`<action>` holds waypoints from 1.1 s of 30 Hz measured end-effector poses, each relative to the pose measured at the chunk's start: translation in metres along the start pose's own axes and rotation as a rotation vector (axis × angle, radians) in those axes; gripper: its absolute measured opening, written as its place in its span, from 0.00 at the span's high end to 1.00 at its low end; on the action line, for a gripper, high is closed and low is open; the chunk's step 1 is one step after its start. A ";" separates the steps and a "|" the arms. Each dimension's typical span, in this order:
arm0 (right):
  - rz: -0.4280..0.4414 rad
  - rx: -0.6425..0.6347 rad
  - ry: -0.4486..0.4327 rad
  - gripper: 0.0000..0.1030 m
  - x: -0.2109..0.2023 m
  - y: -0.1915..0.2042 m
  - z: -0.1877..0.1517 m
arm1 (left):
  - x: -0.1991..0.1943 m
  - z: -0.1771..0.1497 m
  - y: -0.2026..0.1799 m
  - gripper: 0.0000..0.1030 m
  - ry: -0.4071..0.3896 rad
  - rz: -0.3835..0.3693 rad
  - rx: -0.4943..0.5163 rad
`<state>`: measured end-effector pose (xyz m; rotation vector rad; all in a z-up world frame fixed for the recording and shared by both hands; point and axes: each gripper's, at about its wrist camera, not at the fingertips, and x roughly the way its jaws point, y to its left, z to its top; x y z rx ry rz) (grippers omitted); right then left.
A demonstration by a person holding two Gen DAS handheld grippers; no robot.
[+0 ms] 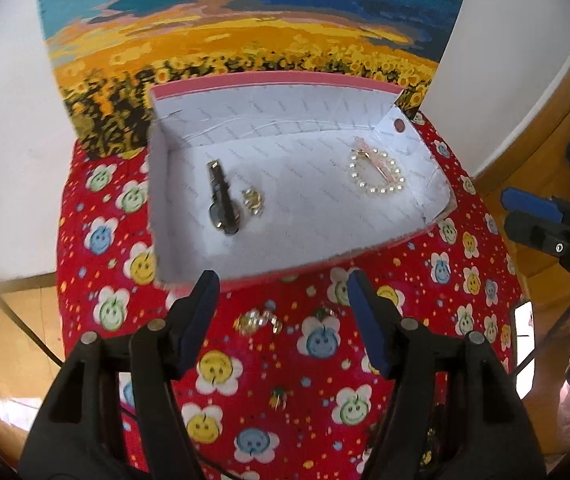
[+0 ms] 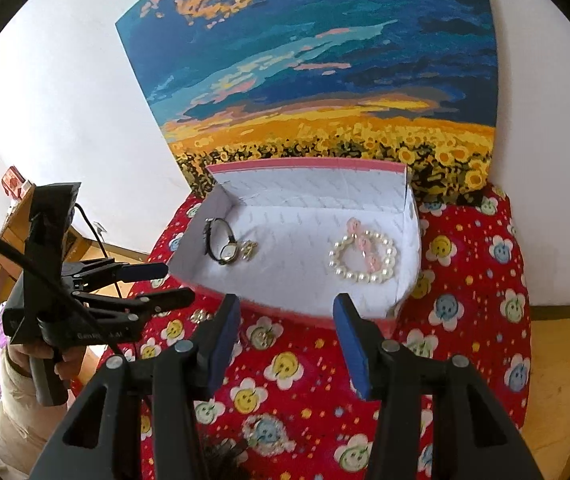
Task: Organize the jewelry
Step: 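Lift both open tools up out of the pink box, then grasp the black feathered hair accessory with the left tool and lift it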
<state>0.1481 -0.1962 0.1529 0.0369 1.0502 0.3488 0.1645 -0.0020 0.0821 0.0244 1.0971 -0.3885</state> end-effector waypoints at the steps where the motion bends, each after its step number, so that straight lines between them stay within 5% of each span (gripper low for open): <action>1: 0.002 0.003 -0.001 0.50 -0.002 0.000 -0.003 | -0.005 -0.005 0.002 0.42 -0.005 0.004 -0.012; 16: 0.044 0.030 0.005 0.50 -0.033 0.029 -0.061 | -0.056 -0.061 0.003 0.42 -0.087 0.034 -0.059; 33: 0.057 0.063 -0.030 0.47 -0.069 0.022 -0.117 | -0.047 -0.131 -0.042 0.41 -0.112 -0.031 -0.126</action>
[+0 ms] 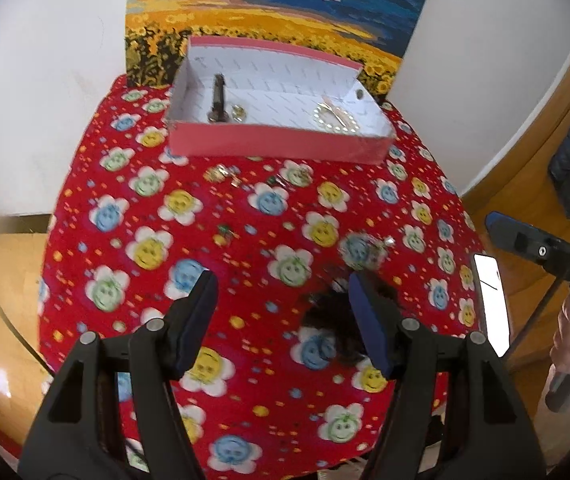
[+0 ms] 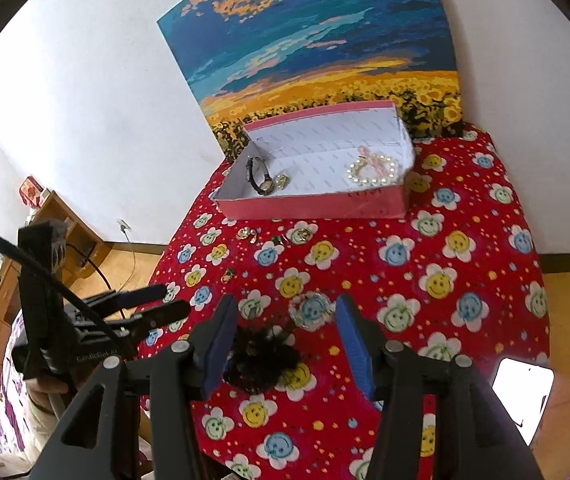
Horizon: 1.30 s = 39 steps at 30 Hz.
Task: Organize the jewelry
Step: 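Grasp the black feathered hair accessory with the left tool and lift it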
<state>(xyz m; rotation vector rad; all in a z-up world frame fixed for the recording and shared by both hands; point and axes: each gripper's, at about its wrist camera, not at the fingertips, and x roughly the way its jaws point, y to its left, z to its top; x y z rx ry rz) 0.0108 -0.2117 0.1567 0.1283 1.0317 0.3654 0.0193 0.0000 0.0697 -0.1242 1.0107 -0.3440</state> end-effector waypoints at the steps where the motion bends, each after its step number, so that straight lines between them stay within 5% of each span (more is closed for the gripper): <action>1: -0.005 0.001 -0.003 0.47 -0.002 -0.002 -0.001 | 0.001 -0.002 -0.004 0.41 -0.001 -0.005 -0.002; 10: -0.035 0.014 -0.019 0.47 -0.021 -0.029 -0.006 | 0.022 -0.015 -0.032 0.37 -0.007 -0.013 -0.023; 18: -0.059 -0.005 -0.041 0.45 -0.037 -0.051 -0.006 | 0.054 -0.027 -0.051 0.36 0.028 0.059 0.009; 39: -0.020 0.031 0.008 0.45 -0.011 -0.070 -0.015 | 0.082 -0.032 -0.067 0.34 -0.023 0.146 0.084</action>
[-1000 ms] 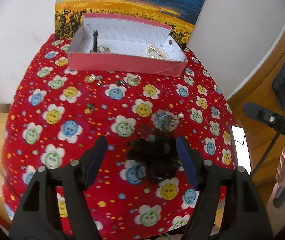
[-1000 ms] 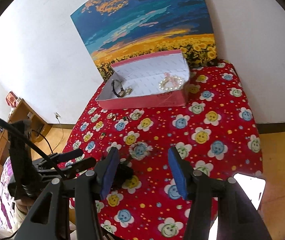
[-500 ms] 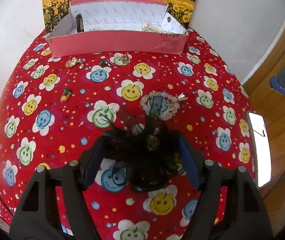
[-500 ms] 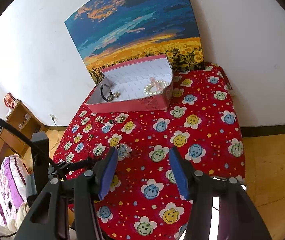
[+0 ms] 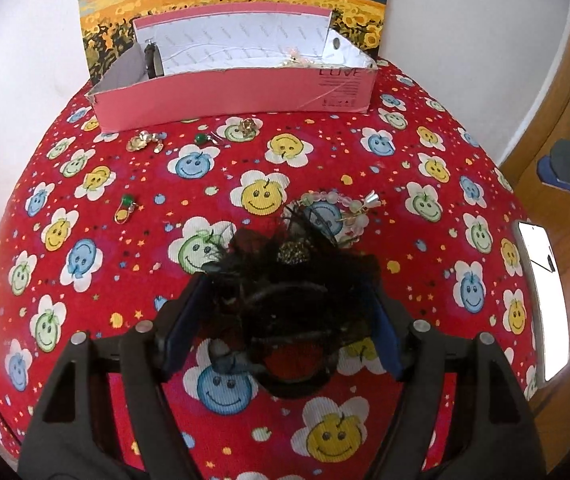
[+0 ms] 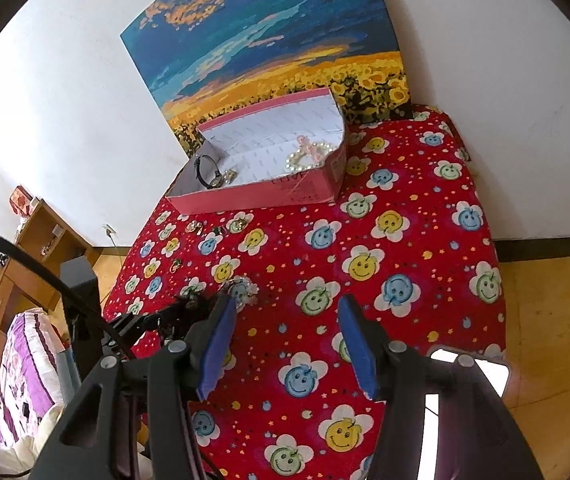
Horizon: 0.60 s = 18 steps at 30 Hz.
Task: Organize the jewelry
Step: 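Grasp the black feathered hair accessory with the left tool and lift it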
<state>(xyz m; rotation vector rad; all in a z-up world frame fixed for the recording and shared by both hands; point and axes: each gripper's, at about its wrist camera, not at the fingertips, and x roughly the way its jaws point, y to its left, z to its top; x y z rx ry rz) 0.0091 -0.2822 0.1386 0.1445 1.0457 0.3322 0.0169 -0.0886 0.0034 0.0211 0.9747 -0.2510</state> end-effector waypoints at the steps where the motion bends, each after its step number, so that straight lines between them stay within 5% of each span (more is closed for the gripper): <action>1: 0.002 0.001 0.002 0.45 0.001 0.001 -0.001 | 0.000 0.000 0.001 0.34 -0.007 -0.002 0.000; 8: -0.009 0.025 0.016 0.45 0.008 0.005 -0.011 | -0.001 -0.001 -0.001 0.35 -0.043 -0.017 0.015; 9: -0.009 0.029 0.019 0.45 0.009 0.006 -0.013 | -0.003 -0.002 0.000 0.49 -0.050 -0.014 0.013; 18: -0.011 0.047 0.036 0.45 0.020 0.020 -0.018 | -0.028 0.001 0.026 0.49 -0.100 -0.037 -0.052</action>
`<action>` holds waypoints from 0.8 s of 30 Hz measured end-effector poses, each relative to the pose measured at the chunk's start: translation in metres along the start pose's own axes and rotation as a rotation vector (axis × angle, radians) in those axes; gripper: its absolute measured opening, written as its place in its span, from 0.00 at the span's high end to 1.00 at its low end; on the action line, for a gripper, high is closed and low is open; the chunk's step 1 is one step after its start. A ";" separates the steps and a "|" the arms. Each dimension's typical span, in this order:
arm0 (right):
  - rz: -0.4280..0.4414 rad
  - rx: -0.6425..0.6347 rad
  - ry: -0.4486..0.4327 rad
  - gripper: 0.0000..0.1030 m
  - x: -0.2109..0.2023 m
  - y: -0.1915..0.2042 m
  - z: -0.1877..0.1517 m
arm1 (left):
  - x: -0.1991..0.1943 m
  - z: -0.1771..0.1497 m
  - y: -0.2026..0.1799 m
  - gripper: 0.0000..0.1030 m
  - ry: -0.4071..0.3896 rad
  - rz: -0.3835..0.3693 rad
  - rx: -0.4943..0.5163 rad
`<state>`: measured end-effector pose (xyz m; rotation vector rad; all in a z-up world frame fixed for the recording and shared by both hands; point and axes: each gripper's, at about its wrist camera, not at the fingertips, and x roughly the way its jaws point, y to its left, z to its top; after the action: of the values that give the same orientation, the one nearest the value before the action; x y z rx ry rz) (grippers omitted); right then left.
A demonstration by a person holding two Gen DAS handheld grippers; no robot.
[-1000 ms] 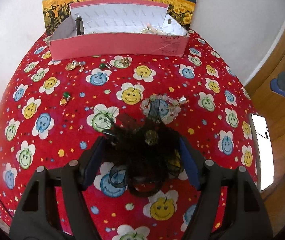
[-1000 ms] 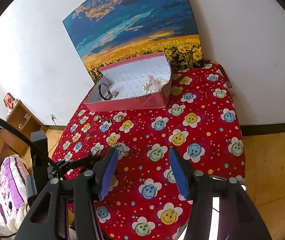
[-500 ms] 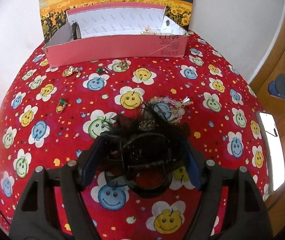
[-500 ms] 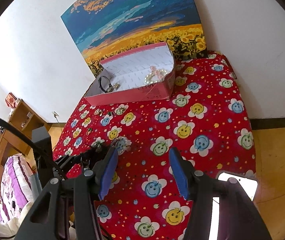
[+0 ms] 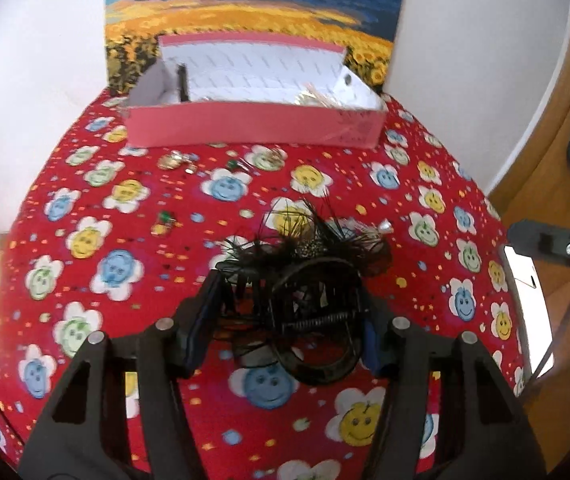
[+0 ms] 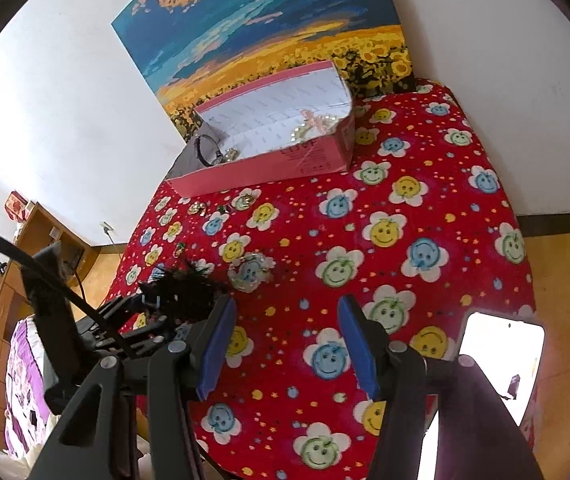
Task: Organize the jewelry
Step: 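Grasp the black feathered hair accessory with the left tool and lift it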
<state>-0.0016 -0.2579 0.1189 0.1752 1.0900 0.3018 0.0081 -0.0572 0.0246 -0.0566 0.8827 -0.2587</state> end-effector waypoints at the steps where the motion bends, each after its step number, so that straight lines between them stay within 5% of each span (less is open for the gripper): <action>1: 0.000 -0.003 -0.003 0.45 0.001 0.002 0.000 | -0.005 0.001 0.004 0.49 -0.011 0.008 -0.004; 11: -0.016 -0.011 0.031 0.45 0.036 0.029 -0.006 | -0.034 0.004 0.057 0.49 -0.080 0.117 -0.089; 24: -0.146 -0.087 0.036 0.45 0.090 0.064 -0.008 | -0.041 -0.007 0.102 0.49 -0.091 0.124 -0.171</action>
<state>0.0197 -0.1683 0.0575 0.0122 1.1172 0.2216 -0.0012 0.0520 0.0354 -0.1706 0.8131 -0.0637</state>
